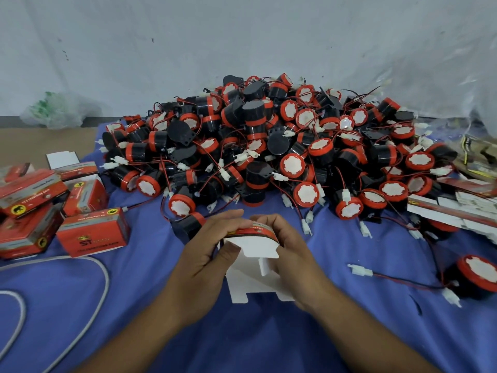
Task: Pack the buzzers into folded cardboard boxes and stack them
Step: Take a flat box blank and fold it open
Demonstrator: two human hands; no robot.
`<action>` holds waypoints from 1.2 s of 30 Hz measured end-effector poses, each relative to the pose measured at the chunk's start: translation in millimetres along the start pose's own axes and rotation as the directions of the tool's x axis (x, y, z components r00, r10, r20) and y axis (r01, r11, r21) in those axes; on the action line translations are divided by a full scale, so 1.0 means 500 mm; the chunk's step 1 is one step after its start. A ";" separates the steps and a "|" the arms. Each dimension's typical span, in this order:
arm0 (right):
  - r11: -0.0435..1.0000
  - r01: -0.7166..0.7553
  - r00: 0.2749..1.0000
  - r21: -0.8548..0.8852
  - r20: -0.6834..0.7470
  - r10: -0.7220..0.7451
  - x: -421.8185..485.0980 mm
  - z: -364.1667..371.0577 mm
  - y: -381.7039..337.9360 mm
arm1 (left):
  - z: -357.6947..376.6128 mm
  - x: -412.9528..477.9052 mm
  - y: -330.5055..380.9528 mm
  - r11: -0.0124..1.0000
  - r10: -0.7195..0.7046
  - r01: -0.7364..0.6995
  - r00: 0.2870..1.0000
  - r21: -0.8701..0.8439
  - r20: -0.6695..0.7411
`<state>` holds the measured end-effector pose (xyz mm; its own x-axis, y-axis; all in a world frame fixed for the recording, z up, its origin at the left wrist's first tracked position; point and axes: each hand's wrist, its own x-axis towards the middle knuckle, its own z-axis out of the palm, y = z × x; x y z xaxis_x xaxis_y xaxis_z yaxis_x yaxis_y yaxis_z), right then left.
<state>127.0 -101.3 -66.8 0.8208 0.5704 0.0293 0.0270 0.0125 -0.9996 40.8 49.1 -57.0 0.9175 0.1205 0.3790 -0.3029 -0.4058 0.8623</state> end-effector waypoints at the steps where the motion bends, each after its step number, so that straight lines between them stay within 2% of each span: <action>1: 0.999 0.015 1.000 0.036 0.024 -0.016 -0.003 -0.001 -0.001 | 0.000 0.000 -0.001 1.000 -0.014 0.014 1.000 -0.021 0.002; 3: 0.991 0.131 0.990 0.034 0.056 -0.133 -0.011 -0.006 -0.002 | 0.002 -0.001 -0.003 0.997 -0.031 0.032 0.999 -0.067 0.007; 7: 0.857 0.457 0.887 -0.239 0.060 -0.457 -0.015 -0.003 -0.001 | 0.005 0.001 -0.001 0.989 -0.049 0.051 0.999 -0.142 0.016; 11: 0.784 0.508 0.843 -0.356 0.022 -0.537 -0.004 -0.002 0.002 | -0.006 -0.003 -0.004 0.980 -0.072 0.093 0.990 -0.177 0.124; 12: 0.807 0.478 0.857 -0.346 -0.016 -0.515 -0.001 -0.003 0.002 | -0.011 -0.004 -0.004 0.981 -0.071 0.100 0.982 -0.166 0.173; 14: 0.910 0.364 0.917 -0.199 -0.095 -0.388 0.000 -0.002 -0.006 | -0.020 -0.008 -0.009 0.981 -0.064 0.111 0.958 -0.156 0.278; 16: 0.955 0.287 0.949 -0.077 -0.110 -0.294 0.000 -0.001 -0.007 | -0.019 -0.009 -0.008 0.997 -0.010 0.032 0.947 -0.065 0.320; 19: 0.958 0.281 0.958 -0.054 -0.052 -0.284 -0.004 0.009 -0.012 | -0.006 -0.006 -0.011 0.992 0.079 -0.094 0.981 0.079 0.179; 22: 0.949 0.307 0.952 -0.072 0.024 -0.306 -0.014 0.020 -0.007 | -0.006 0.000 -0.019 0.997 0.072 -0.070 0.994 -0.025 0.087; 26: 0.954 0.280 0.956 -0.109 0.119 -0.267 -0.013 0.022 -0.035 | -0.014 0.004 -0.021 0.998 0.052 -0.052 0.999 -0.040 0.015; 29: 0.989 0.145 0.976 -0.001 0.167 -0.143 -0.007 0.020 -0.045 | -0.020 0.010 -0.022 1.000 -0.011 0.012 0.995 0.012 -0.104; 31: 0.991 0.132 0.969 0.034 0.204 -0.137 -0.009 0.025 -0.033 | -0.022 0.010 -0.019 0.999 -0.047 0.047 0.989 -0.004 -0.139; 33: 0.996 0.084 0.983 0.028 0.164 -0.088 -0.016 0.023 -0.023 | -0.020 0.007 -0.013 0.997 -0.079 0.081 0.983 0.003 -0.163; 36: 0.994 0.087 0.986 0.071 0.136 -0.096 -0.012 0.024 -0.023 | -0.015 0.006 -0.002 0.995 -0.042 0.062 0.969 0.075 -0.243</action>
<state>115.1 -94.8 -55.4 0.7292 0.6729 0.1244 0.0578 0.1205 -0.9910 42.1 56.8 -54.2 0.8393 0.3537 0.4128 -0.2253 -0.4648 0.8563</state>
